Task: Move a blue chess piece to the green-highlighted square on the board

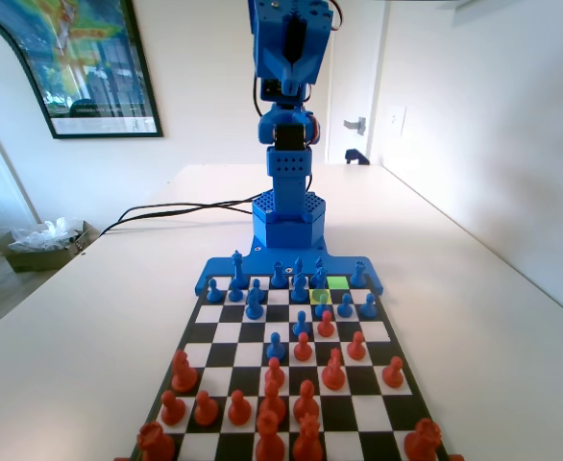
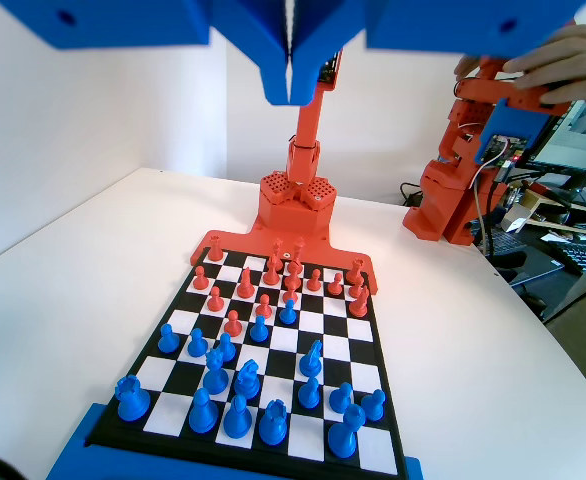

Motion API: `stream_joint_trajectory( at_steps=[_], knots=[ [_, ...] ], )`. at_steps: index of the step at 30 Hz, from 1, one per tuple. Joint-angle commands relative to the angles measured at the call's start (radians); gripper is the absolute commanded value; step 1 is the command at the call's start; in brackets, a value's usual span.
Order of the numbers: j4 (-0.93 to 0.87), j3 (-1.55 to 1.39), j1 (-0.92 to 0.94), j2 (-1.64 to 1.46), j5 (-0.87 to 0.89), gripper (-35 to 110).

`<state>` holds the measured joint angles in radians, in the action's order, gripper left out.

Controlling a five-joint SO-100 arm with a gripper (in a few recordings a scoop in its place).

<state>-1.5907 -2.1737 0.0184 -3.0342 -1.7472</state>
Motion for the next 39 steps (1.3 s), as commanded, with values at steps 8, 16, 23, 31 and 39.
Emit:
stream_joint_trajectory(
  at_steps=[8,16,23,31,39],
  knots=[
    [0.017,-0.005,0.006,-0.02,-0.005,2],
    [0.017,-0.005,0.005,-0.02,-0.005,2],
    [0.017,-0.005,0.006,-0.02,-0.005,3],
    [0.015,-0.005,0.006,-0.02,-0.008,1],
    [0.018,0.015,-0.008,-0.008,0.015,1]
  ],
)
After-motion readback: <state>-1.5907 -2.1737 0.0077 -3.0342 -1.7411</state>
